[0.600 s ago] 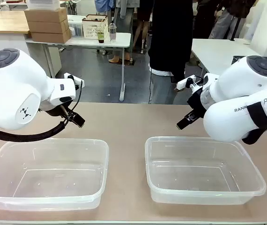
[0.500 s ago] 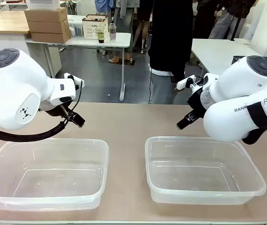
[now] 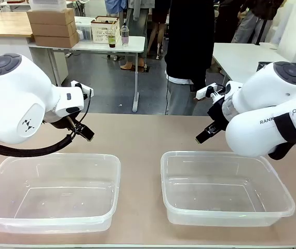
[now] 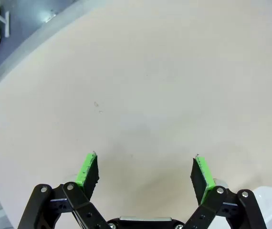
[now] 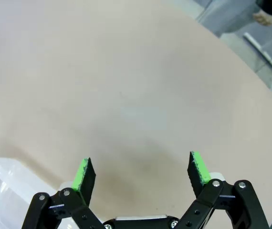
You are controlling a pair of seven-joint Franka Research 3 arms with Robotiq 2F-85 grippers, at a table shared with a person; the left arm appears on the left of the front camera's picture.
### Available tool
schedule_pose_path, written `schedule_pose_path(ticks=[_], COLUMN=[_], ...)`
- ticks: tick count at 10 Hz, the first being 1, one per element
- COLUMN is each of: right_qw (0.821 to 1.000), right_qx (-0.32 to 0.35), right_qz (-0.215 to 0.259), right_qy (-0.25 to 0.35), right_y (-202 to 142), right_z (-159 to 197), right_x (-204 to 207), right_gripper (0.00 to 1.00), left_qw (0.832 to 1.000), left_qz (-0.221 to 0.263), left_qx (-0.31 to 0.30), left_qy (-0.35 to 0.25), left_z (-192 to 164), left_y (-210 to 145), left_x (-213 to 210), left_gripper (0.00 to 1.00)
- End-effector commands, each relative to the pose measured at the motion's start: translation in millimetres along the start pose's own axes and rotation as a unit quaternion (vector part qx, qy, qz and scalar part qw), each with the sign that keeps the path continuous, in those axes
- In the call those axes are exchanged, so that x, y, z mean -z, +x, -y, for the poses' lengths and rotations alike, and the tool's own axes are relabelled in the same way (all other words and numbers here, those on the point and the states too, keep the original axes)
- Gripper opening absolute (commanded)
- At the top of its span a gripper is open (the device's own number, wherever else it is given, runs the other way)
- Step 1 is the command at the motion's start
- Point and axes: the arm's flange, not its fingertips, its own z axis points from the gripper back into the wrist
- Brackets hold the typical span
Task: Sort the waste into each basket.
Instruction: Pick up the Organizing box on the left side of the table and lift it.
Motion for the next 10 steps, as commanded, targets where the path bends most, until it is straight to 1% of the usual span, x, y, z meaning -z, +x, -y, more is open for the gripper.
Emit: schedule_pose_path(ticks=[1, 6, 7, 8, 9, 10], right_qw=[1.0, 1.0, 0.997, 0.995, 0.993, 0.994], right_qx=[0.0, 0.0, 0.018, 0.03, 0.039, 0.048], right_qz=[0.0, 0.0, -0.05, -0.059, -0.061, -0.043], right_qy=[0.0, 0.0, 0.047, 0.074, 0.093, 0.085], right_y=[0.0, 0.0, 10.8, 12.7, 7.0, -6.9], right_z=[0.1, 0.0, 9.9, 15.4, 19.9, 21.2], right_x=[0.0, 0.0, -28.9, -57.0, -114.8, -167.6], right_gripper=[1.0, 1.0, 1.0, 1.0, 1.0, 1.0], left_qw=[1.0, 1.0, 0.998, 0.995, 0.995, 0.994], left_qz=[0.0, 0.0, -0.025, -0.064, -0.076, -0.075], left_qx=[0.0, 0.0, 0.015, 0.002, 0.007, 0.024], left_qy=[0.0, 0.0, -0.055, -0.083, -0.064, -0.076], left_z=[0.0, 0.0, -4.6, -10.7, -12.5, -14.2], left_y=[0.0, 0.0, 7.3, 16.6, 19.0, 12.6], left_x=[-0.1, 0.0, -20.9, -58.9, -113.3, -157.4], left_gripper=[1.0, 1.0, 1.0, 1.0, 1.0, 1.0])
